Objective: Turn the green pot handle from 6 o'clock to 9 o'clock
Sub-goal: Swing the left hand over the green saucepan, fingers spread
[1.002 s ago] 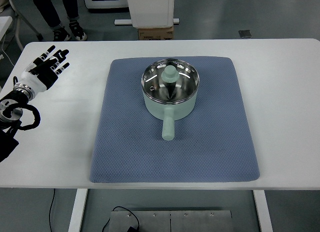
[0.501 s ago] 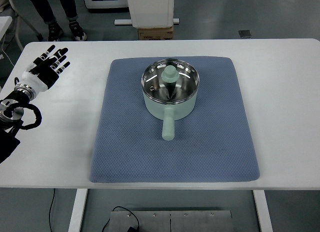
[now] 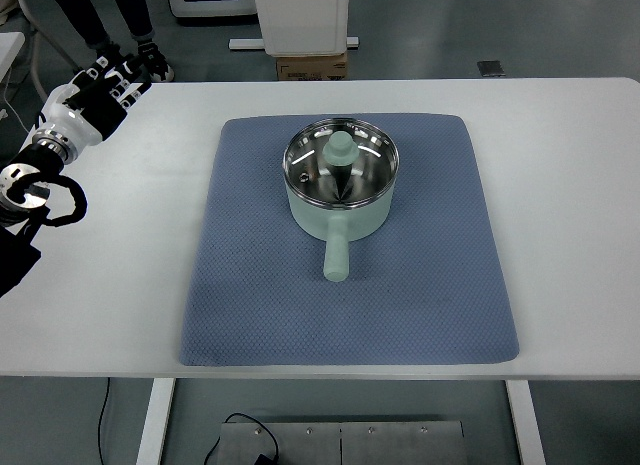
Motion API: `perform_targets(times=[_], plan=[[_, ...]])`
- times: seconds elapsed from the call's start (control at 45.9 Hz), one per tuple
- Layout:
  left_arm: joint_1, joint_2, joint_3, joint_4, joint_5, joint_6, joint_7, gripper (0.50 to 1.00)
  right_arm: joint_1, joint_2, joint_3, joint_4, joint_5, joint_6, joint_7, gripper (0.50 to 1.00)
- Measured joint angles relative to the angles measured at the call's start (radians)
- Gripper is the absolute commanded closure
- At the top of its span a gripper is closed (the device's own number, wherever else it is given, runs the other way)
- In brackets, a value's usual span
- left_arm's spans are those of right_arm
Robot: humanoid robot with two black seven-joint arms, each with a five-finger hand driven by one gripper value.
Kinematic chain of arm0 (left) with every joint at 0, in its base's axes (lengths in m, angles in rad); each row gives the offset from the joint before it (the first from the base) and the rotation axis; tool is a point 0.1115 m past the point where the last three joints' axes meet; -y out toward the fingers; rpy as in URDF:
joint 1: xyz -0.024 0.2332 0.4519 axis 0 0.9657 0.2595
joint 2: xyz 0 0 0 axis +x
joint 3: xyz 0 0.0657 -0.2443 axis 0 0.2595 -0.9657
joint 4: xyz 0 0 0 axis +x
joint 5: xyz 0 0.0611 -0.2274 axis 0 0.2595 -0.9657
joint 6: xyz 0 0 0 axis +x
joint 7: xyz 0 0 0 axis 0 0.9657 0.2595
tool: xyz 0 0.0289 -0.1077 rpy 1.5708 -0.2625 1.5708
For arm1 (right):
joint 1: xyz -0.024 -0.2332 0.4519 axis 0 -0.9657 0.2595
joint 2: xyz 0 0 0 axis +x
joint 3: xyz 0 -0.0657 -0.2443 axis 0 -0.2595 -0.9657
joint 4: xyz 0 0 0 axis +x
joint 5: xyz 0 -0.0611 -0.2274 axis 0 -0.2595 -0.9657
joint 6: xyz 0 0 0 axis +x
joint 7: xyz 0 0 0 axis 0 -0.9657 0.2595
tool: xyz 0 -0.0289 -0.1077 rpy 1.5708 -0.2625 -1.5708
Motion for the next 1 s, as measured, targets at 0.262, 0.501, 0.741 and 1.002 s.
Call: perform_targets(times=[0.262, 0.501, 0.741, 1.002], plan=[[-0.194, -0.017, 0.160, -0.121, 0.084, 0.005, 0.005, 0.500, 0.000, 0.000, 0.000, 0.000, 0.000, 0.000, 0.000, 0.500], [-0.298, -0.046, 0.360, -0.286, 0.102, 0.010, 0.005, 0.500, 0.000, 0.000, 0.000, 0.000, 0.000, 0.000, 0.000, 0.500], [-0.424, -0.063, 0.542, -0.486, 0.122, -0.023, 0.014, 0.500, 0.000, 0.000, 0.000, 0.000, 0.000, 0.000, 0.000, 0.500], [-0.459, -0.139, 0.641, -0.579, 0.220, -0.125, 0.066, 0.500, 0.000, 0.000, 0.000, 0.000, 0.000, 0.000, 0.000, 0.500]])
